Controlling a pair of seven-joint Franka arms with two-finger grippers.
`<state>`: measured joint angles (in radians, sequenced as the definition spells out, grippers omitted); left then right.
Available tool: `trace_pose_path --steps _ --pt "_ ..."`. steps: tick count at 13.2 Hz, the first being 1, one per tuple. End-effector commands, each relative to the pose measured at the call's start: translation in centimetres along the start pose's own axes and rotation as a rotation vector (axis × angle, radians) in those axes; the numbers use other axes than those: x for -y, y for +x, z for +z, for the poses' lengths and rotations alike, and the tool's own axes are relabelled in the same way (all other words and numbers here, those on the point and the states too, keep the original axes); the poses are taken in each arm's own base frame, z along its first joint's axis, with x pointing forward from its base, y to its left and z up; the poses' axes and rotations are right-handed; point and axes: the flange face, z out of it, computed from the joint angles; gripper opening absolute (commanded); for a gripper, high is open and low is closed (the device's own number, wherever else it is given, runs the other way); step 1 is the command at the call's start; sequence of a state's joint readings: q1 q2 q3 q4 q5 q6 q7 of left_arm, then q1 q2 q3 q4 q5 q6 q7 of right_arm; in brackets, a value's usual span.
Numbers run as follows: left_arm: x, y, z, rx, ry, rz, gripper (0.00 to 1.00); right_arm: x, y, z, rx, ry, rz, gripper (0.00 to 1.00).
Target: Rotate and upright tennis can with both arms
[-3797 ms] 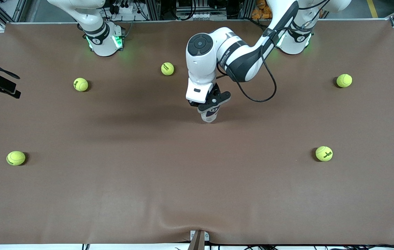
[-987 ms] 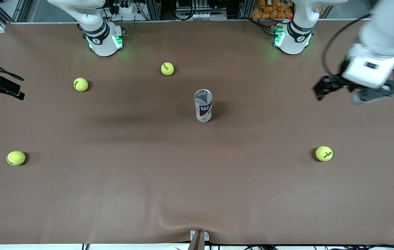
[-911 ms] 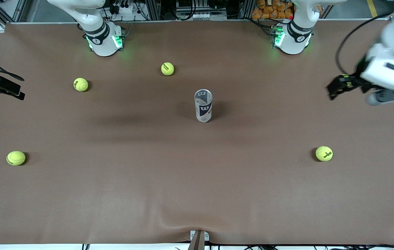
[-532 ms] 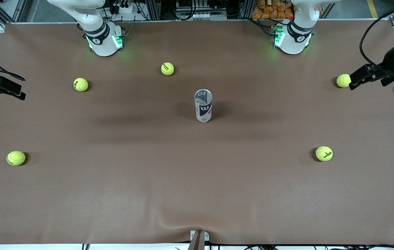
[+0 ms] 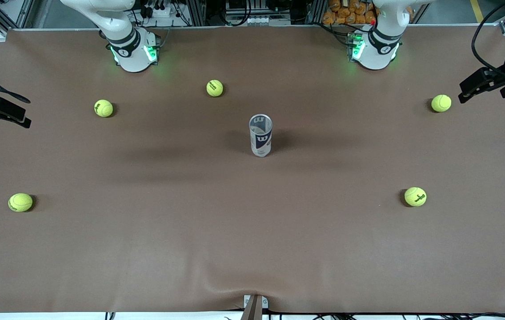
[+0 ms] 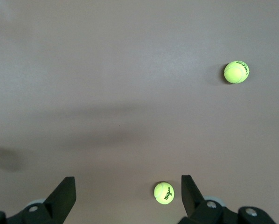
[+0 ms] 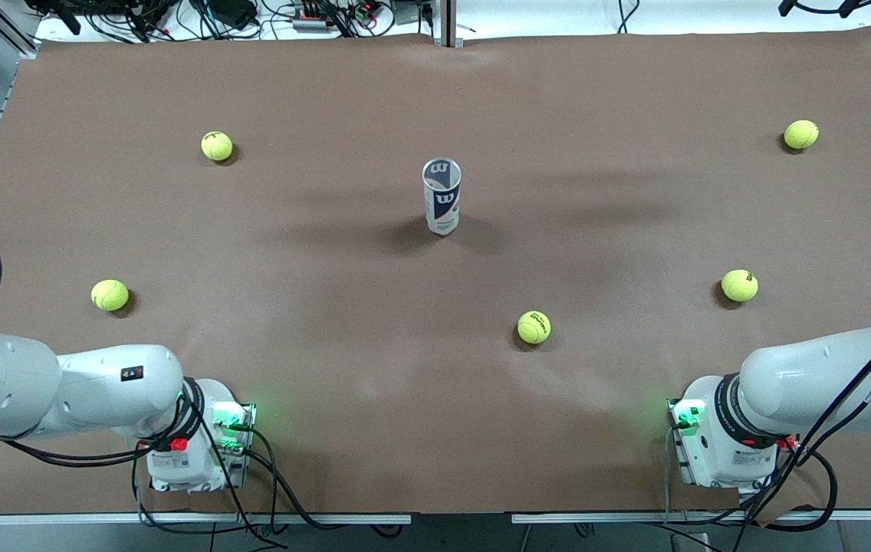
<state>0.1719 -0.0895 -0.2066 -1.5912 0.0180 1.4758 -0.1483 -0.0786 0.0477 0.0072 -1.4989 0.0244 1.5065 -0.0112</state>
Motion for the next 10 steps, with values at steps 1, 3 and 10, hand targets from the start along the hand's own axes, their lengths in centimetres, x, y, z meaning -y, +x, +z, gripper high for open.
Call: trace_pose_path --steps 1,3,10 --pt "1.1 -0.5 -0.3 0.008 0.008 -0.001 1.0 0.6 0.2 -0.2 0.004 0.007 0.002 1.0" --pt "1.3 -0.4 -0.8 -0.003 0.009 -0.009 1.0 0.4 0.2 -0.2 0.004 0.006 0.005 1.0" --pt "1.4 -0.7 -1.7 0.009 0.037 -0.012 1.0 0.6 0.4 0.0 0.003 0.007 0.002 1.0"
